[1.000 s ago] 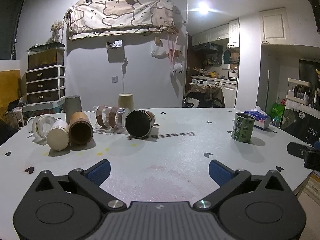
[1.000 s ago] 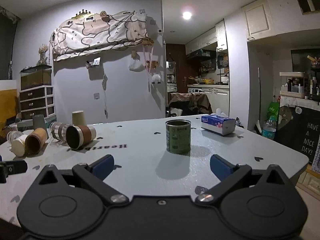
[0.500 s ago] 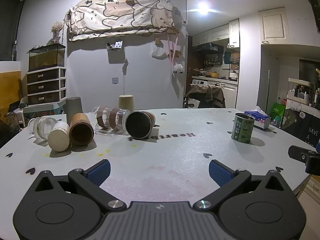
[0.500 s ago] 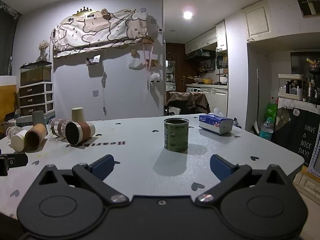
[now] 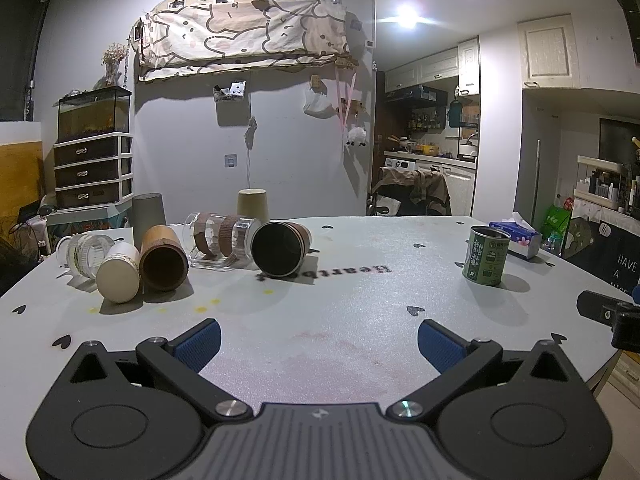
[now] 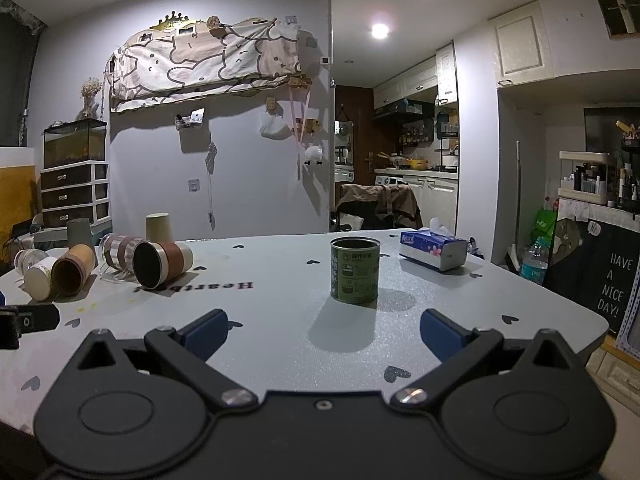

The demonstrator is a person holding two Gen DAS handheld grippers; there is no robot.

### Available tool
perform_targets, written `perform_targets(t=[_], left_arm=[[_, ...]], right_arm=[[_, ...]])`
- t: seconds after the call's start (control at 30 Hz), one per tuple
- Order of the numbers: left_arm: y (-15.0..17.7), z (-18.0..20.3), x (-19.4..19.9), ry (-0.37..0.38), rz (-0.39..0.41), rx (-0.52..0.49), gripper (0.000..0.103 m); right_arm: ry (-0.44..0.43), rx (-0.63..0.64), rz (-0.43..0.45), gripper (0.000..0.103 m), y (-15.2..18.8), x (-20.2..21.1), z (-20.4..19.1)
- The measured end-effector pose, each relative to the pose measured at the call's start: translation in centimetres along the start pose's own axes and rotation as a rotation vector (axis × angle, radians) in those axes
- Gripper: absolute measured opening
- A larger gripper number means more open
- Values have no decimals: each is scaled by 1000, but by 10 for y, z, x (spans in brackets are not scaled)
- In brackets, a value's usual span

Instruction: Flip cup upright

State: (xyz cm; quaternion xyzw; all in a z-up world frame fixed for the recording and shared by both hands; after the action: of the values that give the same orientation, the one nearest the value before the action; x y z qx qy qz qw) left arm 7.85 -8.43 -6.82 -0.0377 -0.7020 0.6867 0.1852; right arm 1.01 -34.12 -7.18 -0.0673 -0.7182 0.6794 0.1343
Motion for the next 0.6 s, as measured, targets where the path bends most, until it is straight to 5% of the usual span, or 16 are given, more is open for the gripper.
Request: perform_targets(t=[0.6], left_arm=[[0,0,0,-1,-1,0,103]], right_arm=[[-4,3,0,103,0,0,-1]])
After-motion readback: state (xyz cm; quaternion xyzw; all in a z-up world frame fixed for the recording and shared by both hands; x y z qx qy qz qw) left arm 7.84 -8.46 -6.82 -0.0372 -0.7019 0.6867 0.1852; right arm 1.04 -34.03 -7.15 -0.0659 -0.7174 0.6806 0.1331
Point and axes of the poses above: each gripper's, at about its wrist camera, not at the fingertips, and x roughly against the way its jaws point, z to its right, y to its underside, the point moved 8 cm from there along -x, roughly the way its jaws point, and after that the axes turned 8 degrees about z, right-handed, at the moved point
